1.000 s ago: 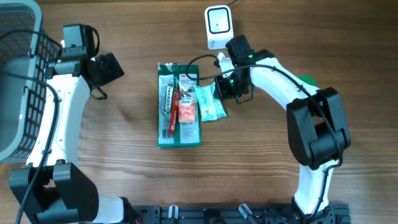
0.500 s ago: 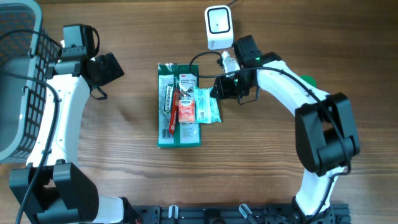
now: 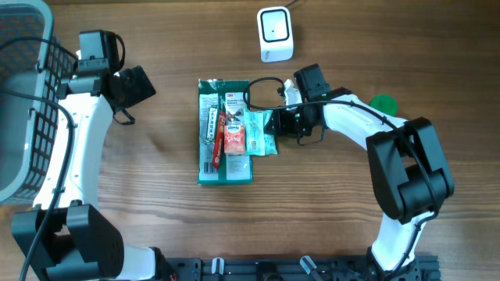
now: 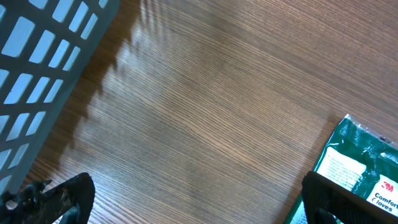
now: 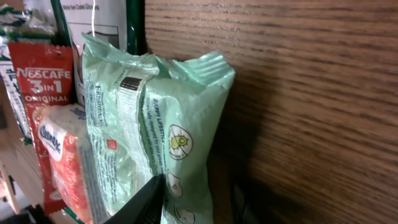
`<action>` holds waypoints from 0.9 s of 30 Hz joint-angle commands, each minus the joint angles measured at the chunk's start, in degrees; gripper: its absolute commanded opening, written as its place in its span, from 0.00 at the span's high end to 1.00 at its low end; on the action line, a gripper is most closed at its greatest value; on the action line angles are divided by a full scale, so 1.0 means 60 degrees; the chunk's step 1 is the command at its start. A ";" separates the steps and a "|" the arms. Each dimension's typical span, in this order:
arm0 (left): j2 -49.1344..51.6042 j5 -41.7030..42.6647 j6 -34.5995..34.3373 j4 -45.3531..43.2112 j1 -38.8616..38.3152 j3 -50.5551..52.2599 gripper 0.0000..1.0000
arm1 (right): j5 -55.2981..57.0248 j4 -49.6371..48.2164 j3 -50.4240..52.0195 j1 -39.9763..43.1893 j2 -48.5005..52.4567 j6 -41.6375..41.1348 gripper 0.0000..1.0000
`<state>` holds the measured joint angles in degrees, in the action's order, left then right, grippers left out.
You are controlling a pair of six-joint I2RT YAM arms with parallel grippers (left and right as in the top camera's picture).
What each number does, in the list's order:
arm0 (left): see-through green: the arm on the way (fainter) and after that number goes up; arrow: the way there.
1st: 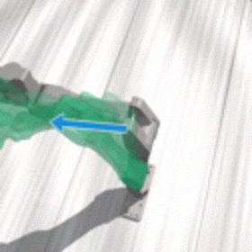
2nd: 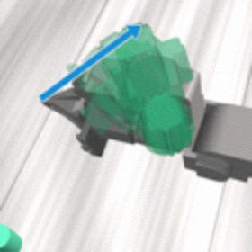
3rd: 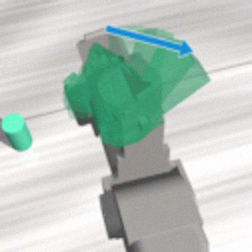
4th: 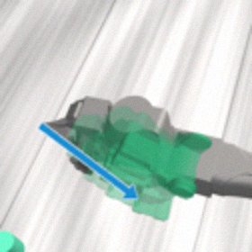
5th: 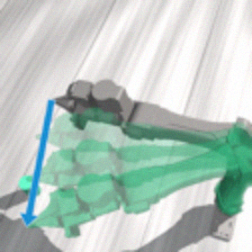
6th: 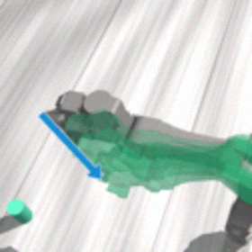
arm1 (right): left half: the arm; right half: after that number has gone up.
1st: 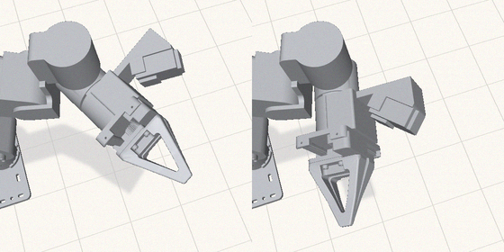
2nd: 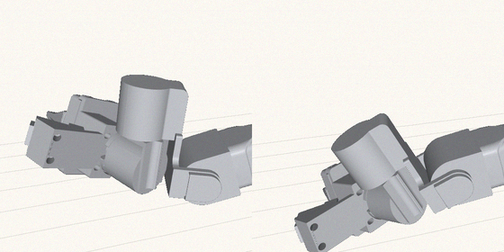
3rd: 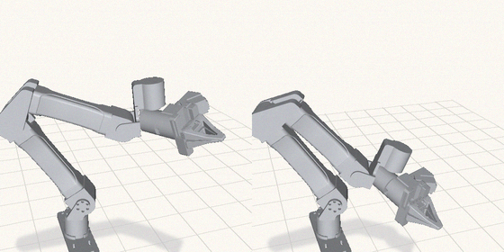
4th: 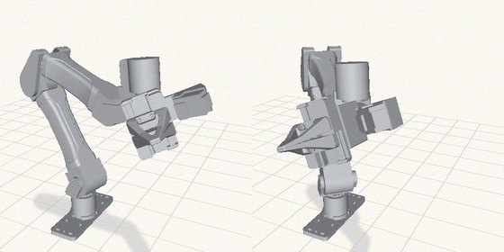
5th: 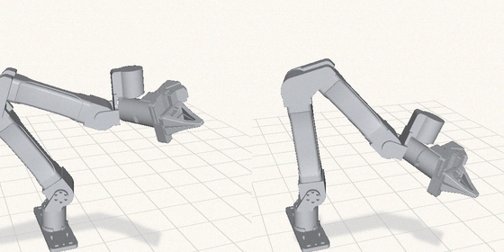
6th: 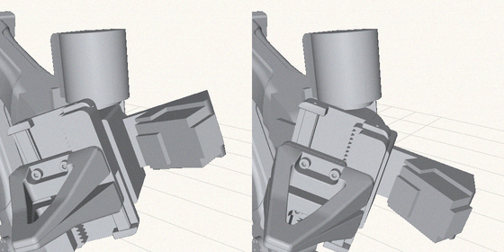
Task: Scan the item barcode
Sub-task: 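Reach the right gripper to the mint-green wipe pack and grasp it, then pull the wipe pack rightward off the glove package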
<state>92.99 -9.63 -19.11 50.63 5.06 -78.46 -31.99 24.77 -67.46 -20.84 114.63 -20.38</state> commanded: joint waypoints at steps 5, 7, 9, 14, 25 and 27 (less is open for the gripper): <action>-0.0069 -0.0084 0.0149 0.0000 0.0062 -0.0106 0.00 | -0.1406 -0.0838 0.0175 0.0215 -0.0160 -0.0466 0.62; -0.0069 -0.0084 0.0149 0.0000 0.0062 -0.0106 0.00 | -0.1330 -0.0776 0.0178 0.0237 -0.0160 -0.0364 0.62; -0.0069 -0.0087 0.0149 0.0000 0.0058 -0.0106 0.00 | -0.0994 -0.0787 0.0197 0.0200 -0.0127 -0.0357 0.63; -0.0069 -0.0087 0.0149 0.0000 0.0062 -0.0106 0.00 | -0.0430 -0.0827 0.0222 -0.0127 -0.0069 -0.0361 0.63; -0.0069 -0.0087 0.0149 0.0000 0.0062 -0.0106 0.00 | 0.0550 -0.0474 0.0226 -0.0127 -0.0204 -0.0193 0.73; -0.0069 -0.0087 0.0149 0.0000 0.0062 -0.0106 0.00 | 0.0554 -0.0131 0.0229 0.0164 -0.0419 0.0040 0.72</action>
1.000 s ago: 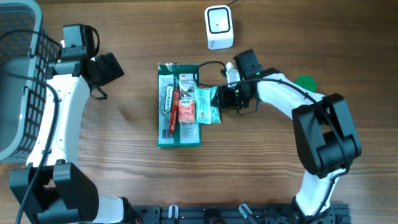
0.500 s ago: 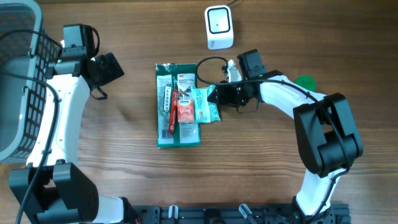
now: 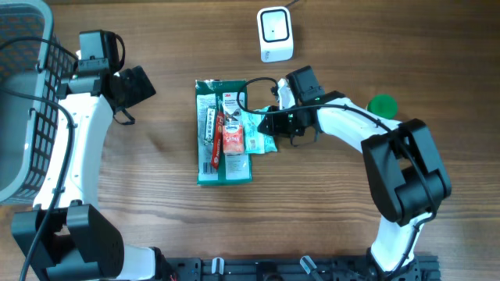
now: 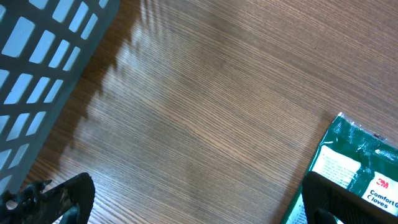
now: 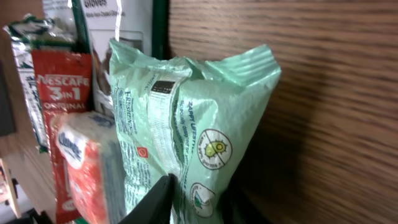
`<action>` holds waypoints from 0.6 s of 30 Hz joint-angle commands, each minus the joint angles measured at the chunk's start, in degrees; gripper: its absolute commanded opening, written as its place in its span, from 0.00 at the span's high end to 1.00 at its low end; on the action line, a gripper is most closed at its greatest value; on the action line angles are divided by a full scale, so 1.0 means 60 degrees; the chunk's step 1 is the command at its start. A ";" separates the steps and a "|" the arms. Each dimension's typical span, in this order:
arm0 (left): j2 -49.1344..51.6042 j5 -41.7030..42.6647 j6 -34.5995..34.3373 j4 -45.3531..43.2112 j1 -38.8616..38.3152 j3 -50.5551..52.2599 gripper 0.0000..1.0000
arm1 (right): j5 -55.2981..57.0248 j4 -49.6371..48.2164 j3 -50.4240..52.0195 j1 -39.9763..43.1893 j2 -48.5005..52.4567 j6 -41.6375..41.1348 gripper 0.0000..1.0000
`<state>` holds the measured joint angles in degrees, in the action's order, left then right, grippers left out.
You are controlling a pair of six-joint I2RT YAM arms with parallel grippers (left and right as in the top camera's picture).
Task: Scan the item barcode
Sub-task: 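Pull the wipe pack rightward off the glove package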
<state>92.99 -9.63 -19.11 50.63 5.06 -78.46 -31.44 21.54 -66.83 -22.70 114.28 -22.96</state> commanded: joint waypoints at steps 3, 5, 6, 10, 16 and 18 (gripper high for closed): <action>-0.0069 -0.0087 0.0149 0.0000 0.0062 -0.0106 0.00 | 0.0404 0.0772 0.0124 0.0911 -0.0699 0.0776 0.72; -0.0069 -0.0087 0.0149 0.0000 0.0062 -0.0106 0.00 | 0.0262 0.0772 0.0124 0.0907 -0.0703 0.0823 0.69; -0.0069 -0.0084 0.0149 0.0000 0.0062 -0.0106 0.00 | 0.0273 0.0783 0.0124 0.0882 -0.0692 0.0820 0.68; -0.0069 -0.0084 0.0149 0.0000 0.0062 -0.0106 0.00 | 0.0270 0.0780 0.0124 0.0867 -0.0688 0.0798 0.67; -0.0069 -0.0084 0.0149 0.0000 0.0062 -0.0106 0.00 | 0.0572 0.1140 0.0178 0.0758 -0.0670 0.0790 0.68; -0.0069 -0.0087 0.0149 0.0000 0.0062 -0.0106 0.00 | 0.0805 0.1009 0.0324 0.0761 -0.0670 0.0787 0.67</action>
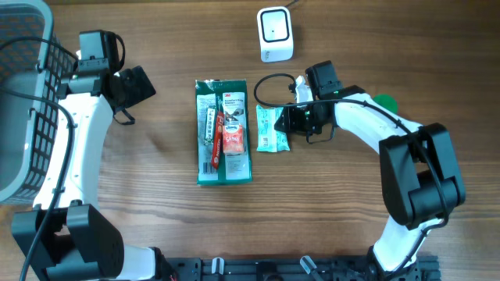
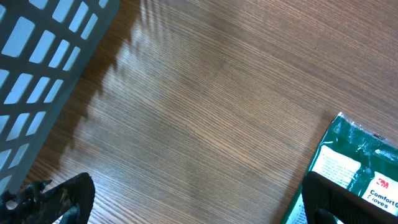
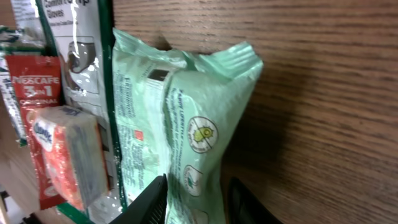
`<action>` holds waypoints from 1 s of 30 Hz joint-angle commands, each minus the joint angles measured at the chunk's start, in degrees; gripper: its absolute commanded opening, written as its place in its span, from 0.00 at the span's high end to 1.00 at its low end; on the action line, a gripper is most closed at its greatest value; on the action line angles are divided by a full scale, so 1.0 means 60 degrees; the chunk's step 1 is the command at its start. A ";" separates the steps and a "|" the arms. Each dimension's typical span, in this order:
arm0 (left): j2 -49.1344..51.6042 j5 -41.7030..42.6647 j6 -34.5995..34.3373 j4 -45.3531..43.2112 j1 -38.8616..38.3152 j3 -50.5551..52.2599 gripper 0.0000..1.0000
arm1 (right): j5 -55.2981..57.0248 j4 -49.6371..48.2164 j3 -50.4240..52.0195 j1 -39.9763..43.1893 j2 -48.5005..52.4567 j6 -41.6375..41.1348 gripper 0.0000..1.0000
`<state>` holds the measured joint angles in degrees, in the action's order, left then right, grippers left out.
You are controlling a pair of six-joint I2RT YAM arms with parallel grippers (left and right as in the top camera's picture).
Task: Scan the item barcode
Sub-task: 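Pull the wipe pack rightward off the glove package, then lift the wipe pack up toward the barcode scanner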
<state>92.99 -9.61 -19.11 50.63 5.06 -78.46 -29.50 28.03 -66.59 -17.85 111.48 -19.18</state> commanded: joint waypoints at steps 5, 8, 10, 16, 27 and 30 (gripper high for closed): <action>-0.0069 -0.0087 0.0149 0.0000 0.0062 -0.0106 0.00 | 0.0528 -0.0747 0.0539 -0.0047 -0.0204 -0.0291 0.70; -0.0069 -0.0087 0.0149 0.0000 0.0062 -0.0106 0.00 | 0.0364 -0.0732 0.0539 -0.0047 -0.0204 -0.0109 0.96; -0.0069 -0.0091 0.0149 0.0000 0.0062 -0.0106 0.00 | -0.0401 -0.0758 0.0492 -0.0015 -0.0222 0.0477 0.96; -0.0069 -0.0087 0.0146 0.0000 0.0062 -0.0106 0.00 | -0.1759 -0.0656 0.0215 0.0543 -0.1945 0.1056 0.96; -0.0069 -0.0087 0.0149 0.0000 0.0062 -0.0106 0.00 | -0.0430 0.0499 0.0255 0.0539 -0.4288 0.2208 0.33; -0.0069 -0.0087 0.0149 0.0000 0.0062 -0.0106 0.00 | 0.0750 0.0732 0.0390 0.0535 -0.3993 0.2459 0.24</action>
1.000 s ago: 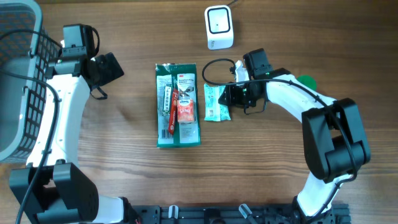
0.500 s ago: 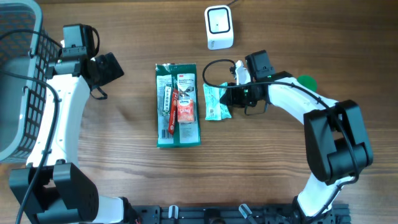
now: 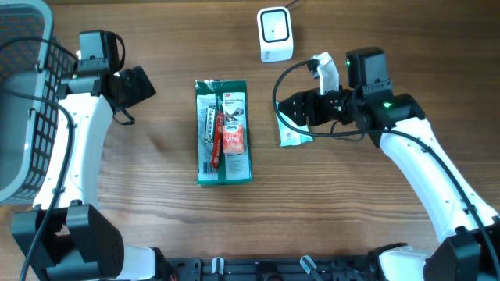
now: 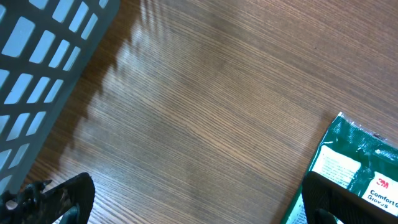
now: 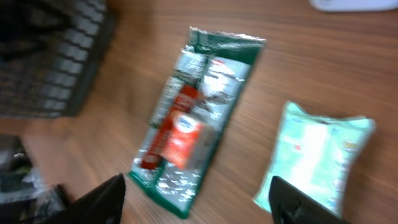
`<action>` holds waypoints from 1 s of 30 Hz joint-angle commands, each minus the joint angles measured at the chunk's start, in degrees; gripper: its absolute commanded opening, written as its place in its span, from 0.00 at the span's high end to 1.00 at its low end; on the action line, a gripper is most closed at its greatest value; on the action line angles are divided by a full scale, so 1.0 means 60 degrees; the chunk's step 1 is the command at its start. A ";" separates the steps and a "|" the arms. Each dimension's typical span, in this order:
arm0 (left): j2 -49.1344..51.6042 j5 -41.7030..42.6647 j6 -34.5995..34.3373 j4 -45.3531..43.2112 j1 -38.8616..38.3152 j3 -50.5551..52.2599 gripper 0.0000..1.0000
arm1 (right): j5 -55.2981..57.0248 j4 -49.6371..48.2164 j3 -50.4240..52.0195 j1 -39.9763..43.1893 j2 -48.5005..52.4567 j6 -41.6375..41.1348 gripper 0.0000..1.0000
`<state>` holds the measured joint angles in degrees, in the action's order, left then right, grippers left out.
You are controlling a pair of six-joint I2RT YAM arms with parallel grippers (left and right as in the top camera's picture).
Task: Scan the item barcode
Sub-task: 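Lift the wipe pack up toward the barcode scanner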
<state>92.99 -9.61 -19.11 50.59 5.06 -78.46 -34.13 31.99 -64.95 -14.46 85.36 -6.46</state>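
A mint-green packet point(image 3: 294, 136) lies flat on the wooden table, to the right of a dark green gloves pack point(image 3: 224, 130). That pack carries a red sachet and a small tissue pack. The white scanner point(image 3: 275, 33) stands at the back. My right gripper point(image 3: 283, 108) hovers open above the packet's left part, holding nothing. Its wrist view shows the packet point(image 5: 317, 158) lower right, the green pack point(image 5: 199, 112) centre, and the gripper point(image 5: 199, 202) wide open. My left gripper point(image 3: 139, 86) stays far left, and in its own view the gripper point(image 4: 199, 199) is open over bare wood.
A grey slatted basket point(image 3: 19, 94) fills the left edge of the table and shows as a basket point(image 4: 43, 56) in the left wrist view. A black cable point(image 3: 275, 82) loops near the right wrist.
My right gripper was low with its fingers at the mint packet's edge. It is now raised, drawn back to the right and open. The packet lies alone, slightly further right. Left arm unchanged.
The mint packet first lay against the right edge of the green pack with my right gripper at it. The packet then sat slightly further left. It then lay apart from the pile on bare wood. Now the gripper is lifted off and open.
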 commanded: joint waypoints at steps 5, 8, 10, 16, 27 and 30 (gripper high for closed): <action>-0.0069 -0.0087 0.0149 0.0007 0.0062 -0.0106 0.00 | 0.1727 0.0055 0.0124 0.0040 0.1402 0.0372 0.29; -0.0069 -0.0087 0.0149 0.0007 0.0062 -0.0106 0.00 | 0.1727 0.0047 0.0124 0.0277 0.2215 0.0641 0.30; -0.0069 -0.0087 0.0149 0.0007 0.0062 -0.0106 0.00 | 0.1716 0.0025 0.0124 0.0412 0.2601 0.0699 0.30; -0.0069 -0.0091 0.0149 0.0007 0.0062 -0.0106 0.00 | 0.1366 -0.0331 0.0124 0.0543 0.3566 0.0874 0.33; -0.0069 -0.0087 0.0149 0.0007 0.0062 -0.0106 0.00 | 0.1166 -0.0798 0.0135 0.0845 0.3952 0.0834 0.39; -0.0069 -0.0091 0.0149 0.0007 0.0062 -0.0106 0.00 | 0.0393 -0.1053 0.0135 0.0845 0.4320 0.0820 0.40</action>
<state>92.99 -9.63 -19.11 50.63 5.06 -78.46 -26.65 26.74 -64.84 -9.43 108.27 -2.24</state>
